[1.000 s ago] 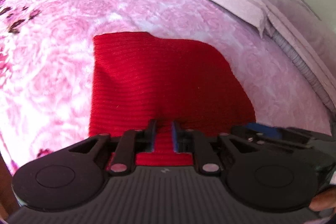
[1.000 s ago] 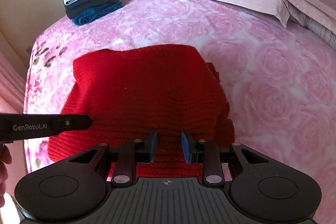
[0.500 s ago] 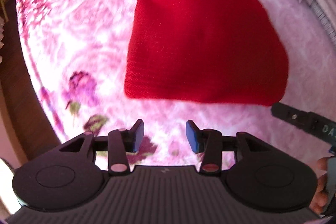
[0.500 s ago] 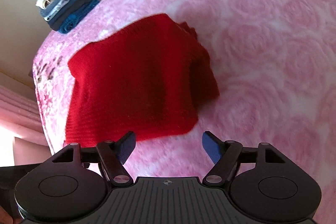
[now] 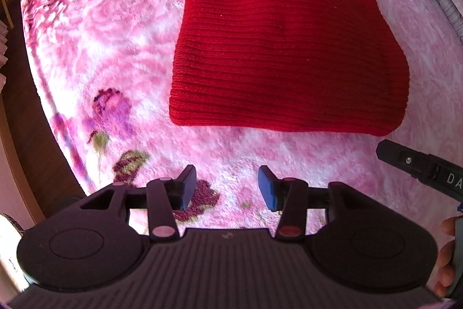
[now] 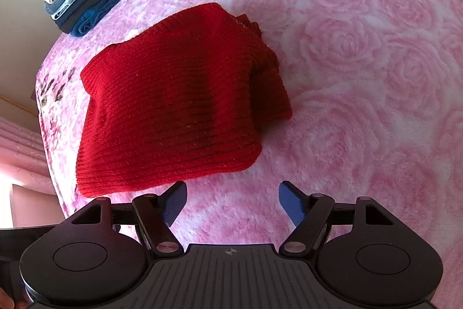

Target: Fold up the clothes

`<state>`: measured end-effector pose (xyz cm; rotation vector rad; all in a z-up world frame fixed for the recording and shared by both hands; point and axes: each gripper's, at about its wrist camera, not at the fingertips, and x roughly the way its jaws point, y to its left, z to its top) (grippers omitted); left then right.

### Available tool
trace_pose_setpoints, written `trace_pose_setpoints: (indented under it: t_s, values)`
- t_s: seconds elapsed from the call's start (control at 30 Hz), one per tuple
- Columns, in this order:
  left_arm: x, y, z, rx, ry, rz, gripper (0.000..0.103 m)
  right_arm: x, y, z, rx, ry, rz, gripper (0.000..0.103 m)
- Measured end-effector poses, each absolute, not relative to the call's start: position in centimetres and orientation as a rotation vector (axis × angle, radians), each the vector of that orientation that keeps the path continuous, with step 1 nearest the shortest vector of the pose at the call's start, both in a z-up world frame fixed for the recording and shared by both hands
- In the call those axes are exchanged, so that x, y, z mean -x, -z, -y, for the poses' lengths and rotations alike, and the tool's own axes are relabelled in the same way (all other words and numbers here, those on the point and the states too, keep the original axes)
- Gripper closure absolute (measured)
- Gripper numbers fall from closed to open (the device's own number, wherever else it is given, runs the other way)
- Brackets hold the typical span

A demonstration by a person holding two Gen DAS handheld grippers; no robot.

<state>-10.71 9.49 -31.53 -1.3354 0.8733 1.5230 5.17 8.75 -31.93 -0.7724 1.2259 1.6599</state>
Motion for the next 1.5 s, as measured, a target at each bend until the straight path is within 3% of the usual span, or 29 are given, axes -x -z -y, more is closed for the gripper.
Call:
trace_pose_setpoints:
  t_s: [0.23,0.4,0.43,0.5,0.57,0.6,1.0,1.27,1.33,1.4,1.5]
  values:
    - [12.1,31.6,-9.2,1.357,-1.510,-0.855,0.060,-5.3,32.6,-9.1,0.798,-1.657,-1.227,0.030]
    - [17.0,28.5,-8.5,1.328,-1.489,-0.581,0.059,-7.3,31.9,-10.8,0.729,-1.672,-1.236,0.030]
    - [18.1,28.1,-8.6,1.316,-1.494,-0.526,0.058,-8.1,31.7,-11.4,0.688,-1.672,-1.246,0.030]
    - [20.5,27.8,-9.2,1.302,-1.502,-0.431,0.044,-9.7,31.5,-12.8,0.581,-1.663,-1.280,0.028]
    - [22.4,28.8,-10.3,1.331,-1.481,-0.352,0.043,-11.0,31.6,-14.6,0.488,-1.667,-1.312,0.009]
    - [23.2,29.6,-10.8,1.360,-1.463,-0.310,0.042,-11.5,31.9,-15.6,0.456,-1.672,-1.331,0.005]
    - [27.6,38.8,-12.6,1.640,-1.289,0.124,0.042,-11.3,37.5,-22.2,0.402,-1.772,-1.555,0.004]
    - [27.1,40.8,-14.9,1.621,-1.193,0.185,0.041,-10.3,40.3,-24.7,0.417,-1.856,-1.665,0.004]
    - [26.7,41.0,-15.3,1.609,-1.181,0.178,0.043,-9.5,40.4,-25.0,0.434,-1.898,-1.651,0.004]
    - [26.4,41.2,-15.7,1.591,-1.171,0.162,0.056,-8.6,40.6,-24.9,0.436,-1.932,-1.647,0.005]
    - [26.3,41.7,-15.9,1.581,-1.137,0.177,0.075,-8.5,41.4,-24.4,0.366,-1.915,-1.729,0.034]
